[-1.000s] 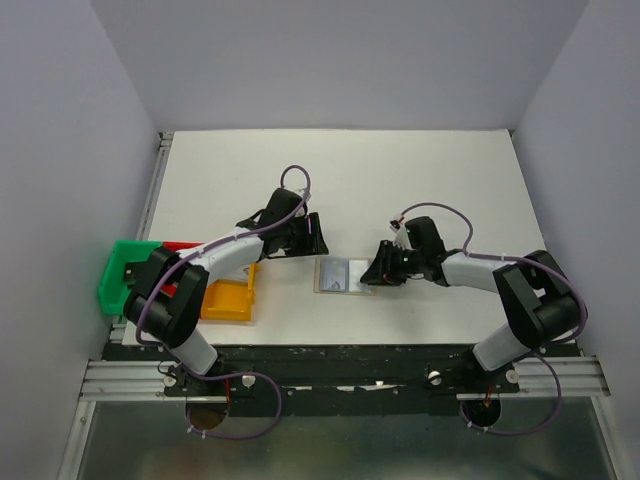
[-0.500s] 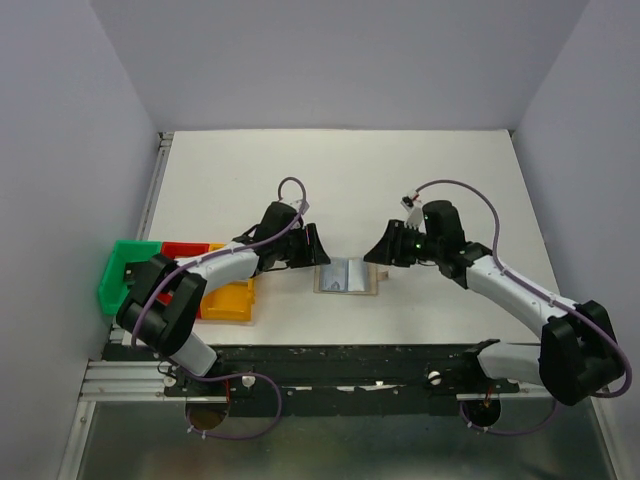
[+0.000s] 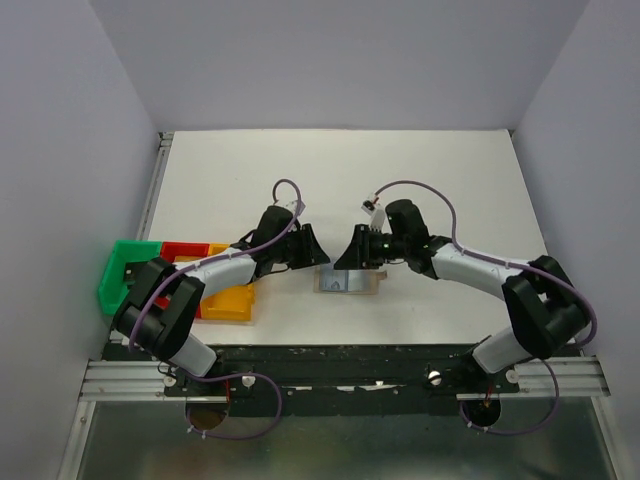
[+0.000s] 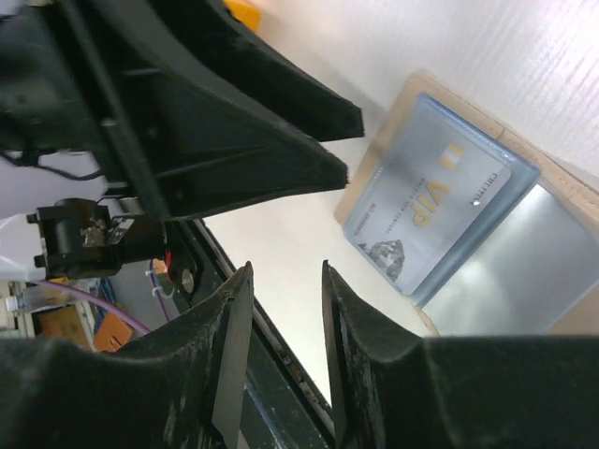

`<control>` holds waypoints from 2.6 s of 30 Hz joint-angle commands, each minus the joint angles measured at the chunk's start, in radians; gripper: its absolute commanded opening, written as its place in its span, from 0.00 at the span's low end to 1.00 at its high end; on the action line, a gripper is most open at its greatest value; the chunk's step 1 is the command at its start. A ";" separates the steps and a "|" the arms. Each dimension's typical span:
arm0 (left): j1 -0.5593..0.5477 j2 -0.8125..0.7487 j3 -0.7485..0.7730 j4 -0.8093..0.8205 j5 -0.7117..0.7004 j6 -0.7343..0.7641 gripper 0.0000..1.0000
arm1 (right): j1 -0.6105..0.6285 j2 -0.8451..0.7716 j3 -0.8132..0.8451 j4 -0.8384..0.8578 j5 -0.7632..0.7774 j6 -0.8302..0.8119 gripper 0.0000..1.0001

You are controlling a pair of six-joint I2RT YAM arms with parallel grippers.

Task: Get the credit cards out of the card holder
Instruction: Remove the credit card from the card holder.

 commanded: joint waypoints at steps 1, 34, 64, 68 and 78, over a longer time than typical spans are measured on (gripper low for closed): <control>-0.005 0.009 0.009 0.033 -0.023 -0.016 0.45 | 0.004 0.068 0.002 0.069 -0.008 0.025 0.42; -0.024 0.107 0.001 0.010 -0.036 -0.030 0.28 | -0.022 0.231 -0.021 0.056 0.119 0.065 0.47; -0.045 0.152 0.001 -0.003 -0.064 -0.030 0.21 | -0.072 0.306 -0.159 0.434 -0.079 0.259 0.47; -0.047 0.155 -0.001 -0.001 -0.065 -0.030 0.20 | -0.073 0.308 -0.177 0.499 -0.096 0.275 0.44; -0.053 0.161 -0.002 0.003 -0.064 -0.030 0.14 | -0.079 0.327 -0.187 0.572 -0.117 0.308 0.43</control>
